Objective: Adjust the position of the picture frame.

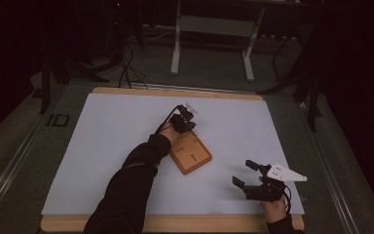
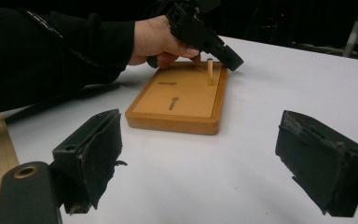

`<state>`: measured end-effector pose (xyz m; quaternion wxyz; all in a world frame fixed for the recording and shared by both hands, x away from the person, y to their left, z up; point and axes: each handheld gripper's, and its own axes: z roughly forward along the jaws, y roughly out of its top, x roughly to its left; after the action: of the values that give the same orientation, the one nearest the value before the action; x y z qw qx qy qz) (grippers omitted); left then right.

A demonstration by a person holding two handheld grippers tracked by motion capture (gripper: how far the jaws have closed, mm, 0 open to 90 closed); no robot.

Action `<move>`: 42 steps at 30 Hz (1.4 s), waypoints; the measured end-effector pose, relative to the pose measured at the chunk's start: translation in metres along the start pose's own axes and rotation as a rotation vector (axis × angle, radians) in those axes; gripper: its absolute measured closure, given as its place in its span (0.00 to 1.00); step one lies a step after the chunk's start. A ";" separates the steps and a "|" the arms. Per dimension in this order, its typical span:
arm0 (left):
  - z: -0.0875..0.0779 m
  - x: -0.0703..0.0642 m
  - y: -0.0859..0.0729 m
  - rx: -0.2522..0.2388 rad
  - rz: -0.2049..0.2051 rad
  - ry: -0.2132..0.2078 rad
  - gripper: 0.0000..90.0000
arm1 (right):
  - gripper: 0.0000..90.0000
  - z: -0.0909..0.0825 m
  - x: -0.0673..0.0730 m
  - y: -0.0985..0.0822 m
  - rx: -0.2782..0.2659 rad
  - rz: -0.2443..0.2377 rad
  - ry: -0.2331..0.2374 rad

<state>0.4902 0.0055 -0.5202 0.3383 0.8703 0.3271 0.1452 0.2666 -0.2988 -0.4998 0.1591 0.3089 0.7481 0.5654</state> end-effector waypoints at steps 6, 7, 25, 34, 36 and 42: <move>-0.010 0.008 -0.006 0.022 -0.004 0.003 1.00 | 0.15 0.000 0.000 0.000 0.001 0.002 0.001; -0.011 0.010 -0.007 0.030 -0.003 -0.006 1.00 | 0.15 0.000 0.000 0.000 0.001 0.001 0.000; -0.017 0.026 -0.016 0.046 -0.004 0.003 1.00 | 0.15 0.001 0.000 0.000 0.003 0.003 0.008; -0.041 0.039 -0.043 0.044 -0.036 -0.002 1.00 | 0.15 0.002 0.000 0.000 0.004 0.003 0.007; -0.048 0.040 -0.051 0.041 -0.039 -0.002 1.00 | 0.15 0.003 0.000 -0.001 0.006 0.005 0.006; -0.063 0.038 -0.065 0.051 -0.039 -0.011 1.00 | 0.15 0.005 0.001 -0.001 0.011 0.009 0.009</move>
<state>0.4574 0.0983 -0.5177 0.3204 0.8729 0.3459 0.1253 0.2688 -0.2948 -0.5024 0.1515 0.3109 0.7504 0.5633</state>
